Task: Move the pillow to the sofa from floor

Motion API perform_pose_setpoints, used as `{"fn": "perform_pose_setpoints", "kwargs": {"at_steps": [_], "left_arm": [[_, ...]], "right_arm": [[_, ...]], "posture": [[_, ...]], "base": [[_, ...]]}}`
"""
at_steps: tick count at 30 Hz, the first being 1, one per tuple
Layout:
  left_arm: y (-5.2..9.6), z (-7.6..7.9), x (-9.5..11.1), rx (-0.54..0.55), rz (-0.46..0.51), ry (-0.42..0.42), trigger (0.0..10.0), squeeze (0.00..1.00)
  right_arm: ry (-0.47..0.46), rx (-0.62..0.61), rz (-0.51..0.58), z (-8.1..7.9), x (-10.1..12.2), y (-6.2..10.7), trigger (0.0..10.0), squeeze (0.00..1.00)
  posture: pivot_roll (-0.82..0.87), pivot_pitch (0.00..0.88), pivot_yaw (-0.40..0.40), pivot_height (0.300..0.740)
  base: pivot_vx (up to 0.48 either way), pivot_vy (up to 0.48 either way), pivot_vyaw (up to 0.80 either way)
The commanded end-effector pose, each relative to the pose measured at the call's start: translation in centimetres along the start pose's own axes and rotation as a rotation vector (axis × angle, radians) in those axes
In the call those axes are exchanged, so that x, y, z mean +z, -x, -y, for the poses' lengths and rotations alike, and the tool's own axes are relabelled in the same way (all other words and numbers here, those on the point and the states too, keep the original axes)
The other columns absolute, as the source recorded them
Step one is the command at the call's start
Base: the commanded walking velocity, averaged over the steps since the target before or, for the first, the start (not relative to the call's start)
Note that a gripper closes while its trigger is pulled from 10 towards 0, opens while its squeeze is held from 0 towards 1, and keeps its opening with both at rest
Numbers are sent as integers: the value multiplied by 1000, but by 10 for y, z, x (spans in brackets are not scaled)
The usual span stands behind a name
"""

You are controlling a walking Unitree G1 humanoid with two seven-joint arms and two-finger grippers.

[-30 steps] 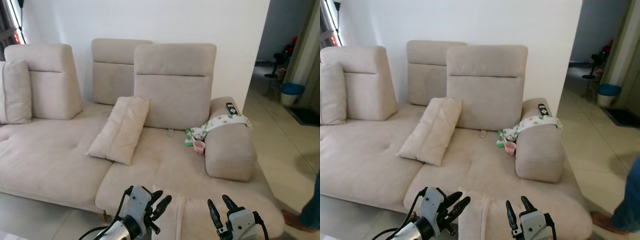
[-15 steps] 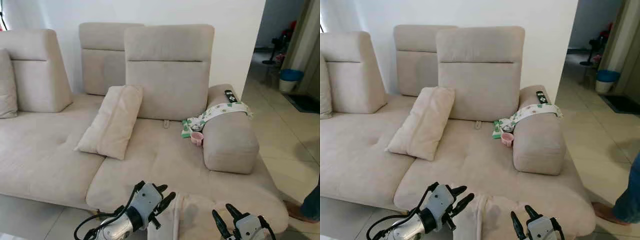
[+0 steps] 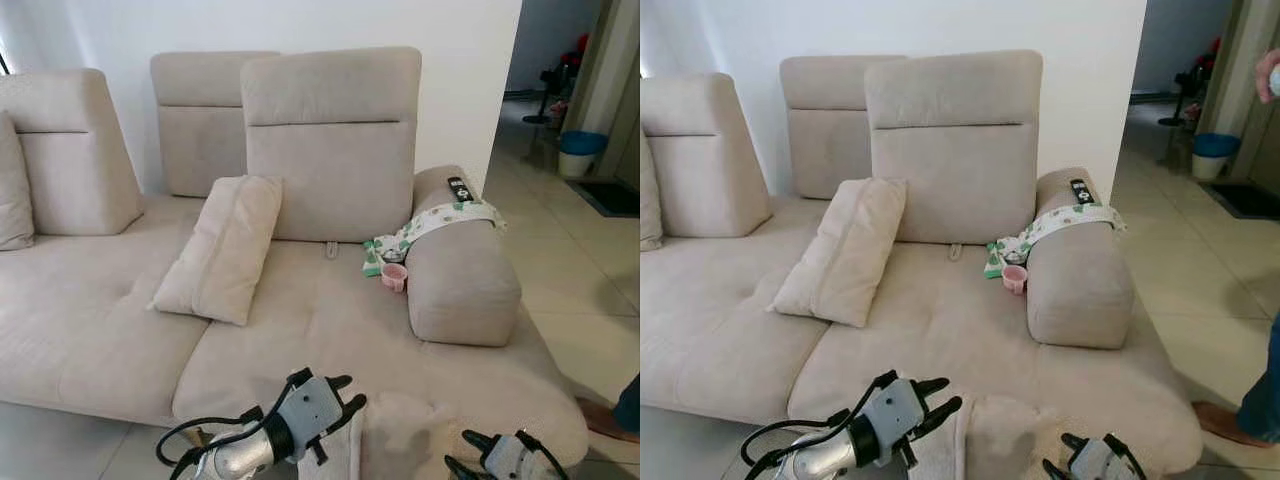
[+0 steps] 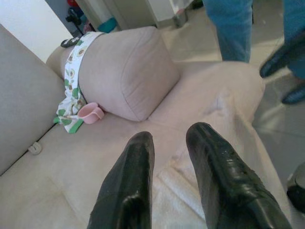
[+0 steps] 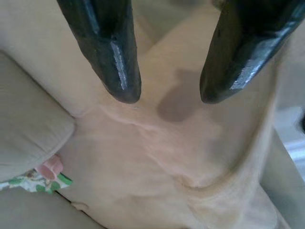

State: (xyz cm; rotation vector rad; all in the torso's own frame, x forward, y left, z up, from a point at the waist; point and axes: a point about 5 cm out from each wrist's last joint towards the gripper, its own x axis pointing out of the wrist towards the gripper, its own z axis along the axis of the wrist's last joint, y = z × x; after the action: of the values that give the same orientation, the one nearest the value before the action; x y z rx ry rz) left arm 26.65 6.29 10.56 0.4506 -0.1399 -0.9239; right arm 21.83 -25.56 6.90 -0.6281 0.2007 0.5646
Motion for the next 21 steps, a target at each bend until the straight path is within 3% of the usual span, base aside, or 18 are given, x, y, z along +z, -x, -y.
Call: {"fn": "perform_pose_setpoints", "kwargs": {"at_steps": [1, 3, 6, 7, 12, 13, 14, 15, 21], "left_arm": [[4, 1, -3, -9, -32, -27, 10000, 0], [6, 3, -2, -14, -39, -37, 10000, 0], [7, 4, -2, -18, -41, -39, 10000, 0], [8, 4, -2, -25, -45, -49, 10000, 0], [8, 2, -2, -26, -49, -57, 10000, 0], [8, 2, -2, -24, -51, -59, 10000, 0], [9, 1, -2, -21, -53, -61, 10000, 0], [9, 1, -2, -19, -55, -64, 10000, 0], [9, 4, -1, -21, -62, -84, 10000, 0]], "right_arm": [[39, -5, -30, 3, -5, 1, 10000, 0], [127, -3, -60, 17, -5, -2, 10000, 0], [159, 3, -61, 22, -3, -5, 10000, 0], [193, -23, -47, 37, 5, -9, 10000, 1000], [230, -58, -46, 48, 8, -11, 10000, 1000], [249, -68, -53, 51, 8, -13, 10000, 549], [269, -74, -57, 54, 8, -16, 10000, 549], [279, -72, -52, 55, 9, -20, 10000, 0], [280, -23, -1, 50, 19, -39, 10000, 0]], "posture": [[133, 42, 118, 565], [144, 59, 129, 565], [146, 60, 129, 565], [158, 65, 129, 565], [165, 68, 127, 565], [169, 69, 128, 565], [170, 70, 128, 565], [170, 70, 129, 565], [173, 71, 129, 565]], "base": [[0, 0, 0], [0, 0, 0], [0, 0, 0], [0, 0, 0], [0, 0, 0], [0, 0, 0], [0, 0, 0], [0, 0, 0], [0, 0, 0]]}}
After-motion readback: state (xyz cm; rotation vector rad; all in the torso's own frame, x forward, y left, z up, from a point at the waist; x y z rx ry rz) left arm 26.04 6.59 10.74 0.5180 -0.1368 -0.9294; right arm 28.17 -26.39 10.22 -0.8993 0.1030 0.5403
